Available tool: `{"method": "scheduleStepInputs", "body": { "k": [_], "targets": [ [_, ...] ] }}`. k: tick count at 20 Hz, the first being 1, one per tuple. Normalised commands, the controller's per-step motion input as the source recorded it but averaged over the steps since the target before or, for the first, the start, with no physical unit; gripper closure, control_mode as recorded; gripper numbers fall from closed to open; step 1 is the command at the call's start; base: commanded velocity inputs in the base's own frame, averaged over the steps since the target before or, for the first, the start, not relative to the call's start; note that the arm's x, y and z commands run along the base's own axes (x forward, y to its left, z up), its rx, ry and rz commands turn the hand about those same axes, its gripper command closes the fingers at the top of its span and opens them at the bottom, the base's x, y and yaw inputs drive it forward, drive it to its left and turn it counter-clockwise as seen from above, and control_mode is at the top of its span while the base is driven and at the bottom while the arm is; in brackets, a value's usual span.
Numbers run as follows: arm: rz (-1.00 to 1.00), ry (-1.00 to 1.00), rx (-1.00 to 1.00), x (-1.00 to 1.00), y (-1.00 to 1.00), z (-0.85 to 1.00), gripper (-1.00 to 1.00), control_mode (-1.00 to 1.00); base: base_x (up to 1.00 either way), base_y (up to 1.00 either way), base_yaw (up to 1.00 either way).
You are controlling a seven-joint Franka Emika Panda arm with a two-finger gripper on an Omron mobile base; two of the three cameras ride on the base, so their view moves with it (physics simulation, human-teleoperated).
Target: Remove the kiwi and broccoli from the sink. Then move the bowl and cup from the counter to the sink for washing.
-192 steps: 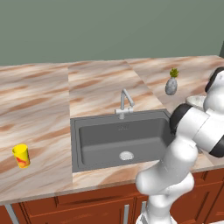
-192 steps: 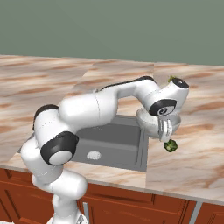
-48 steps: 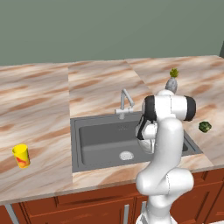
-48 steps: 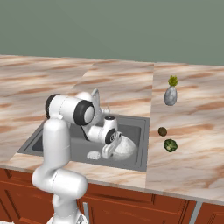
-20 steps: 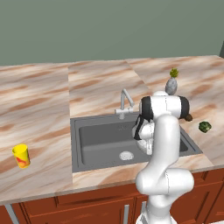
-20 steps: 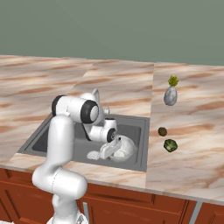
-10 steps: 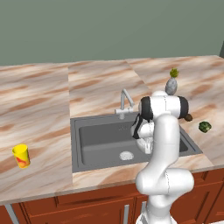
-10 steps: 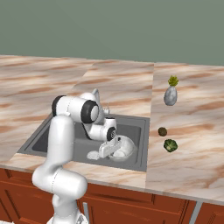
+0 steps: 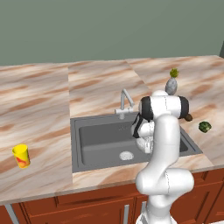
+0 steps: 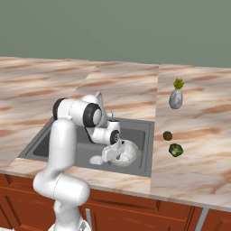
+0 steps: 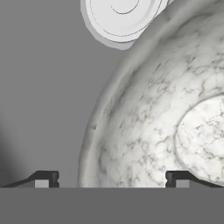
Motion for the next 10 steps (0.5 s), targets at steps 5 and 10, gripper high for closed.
{"method": "scheduleStepInputs", "body": {
  "k": [5, 10],
  "targets": [
    [-0.01, -0.01, 0.00, -0.01, 0.04, 0.18, -1.00, -1.00, 0.00, 0.00, 0.00],
    [-0.02, -0.04, 0.00, -0.10, 0.01, 0.26, -1.00, -1.00, 0.00, 0.00, 0.00]
  ]
}}
